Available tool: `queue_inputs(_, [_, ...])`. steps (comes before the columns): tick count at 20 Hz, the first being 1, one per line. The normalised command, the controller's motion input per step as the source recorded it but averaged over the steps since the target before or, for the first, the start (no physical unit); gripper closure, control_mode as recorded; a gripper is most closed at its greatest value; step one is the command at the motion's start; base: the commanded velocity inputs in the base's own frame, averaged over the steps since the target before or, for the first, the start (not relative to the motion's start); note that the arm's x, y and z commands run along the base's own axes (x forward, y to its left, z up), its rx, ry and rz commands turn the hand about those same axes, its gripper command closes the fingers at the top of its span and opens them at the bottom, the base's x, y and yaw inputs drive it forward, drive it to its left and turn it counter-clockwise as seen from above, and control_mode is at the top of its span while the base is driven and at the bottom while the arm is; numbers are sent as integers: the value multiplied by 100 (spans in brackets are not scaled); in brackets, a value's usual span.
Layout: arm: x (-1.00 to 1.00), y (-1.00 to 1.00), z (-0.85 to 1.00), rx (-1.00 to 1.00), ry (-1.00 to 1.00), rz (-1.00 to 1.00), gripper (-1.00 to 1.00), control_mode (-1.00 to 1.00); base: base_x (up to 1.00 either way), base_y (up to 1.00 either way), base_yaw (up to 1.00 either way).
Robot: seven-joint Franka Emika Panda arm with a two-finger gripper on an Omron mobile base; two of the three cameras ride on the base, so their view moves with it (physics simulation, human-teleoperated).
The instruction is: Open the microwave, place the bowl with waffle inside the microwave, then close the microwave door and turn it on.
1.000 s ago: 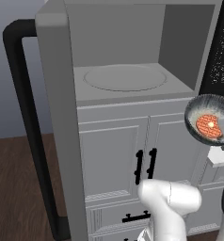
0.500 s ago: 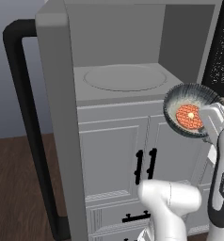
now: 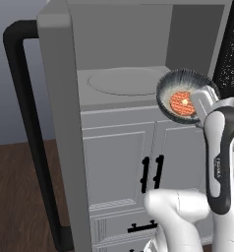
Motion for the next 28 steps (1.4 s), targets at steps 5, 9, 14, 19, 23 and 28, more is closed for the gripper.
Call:
queue_inputs(5, [55, 36, 35, 0, 0, -1, 100, -100, 0, 0, 0])
queue_inputs(9, [12, 55, 44, 0, 0, 0, 100, -100, 0, 0, 0])
queue_inputs(14, [29, 34, 33, 0, 0, 0, 100, -100, 0, 0, 0])
queue_inputs(19, [58, 12, 7, 0, 0, 0, 100, -100, 0, 0, 0])
queue_inputs(23, [57, 13, 8, 0, 0, 0, 100, -100, 0, 0, 0])
queue_inputs(28, [39, 5, 14, 0, 0, 0, 100, -100, 0, 0, 0])
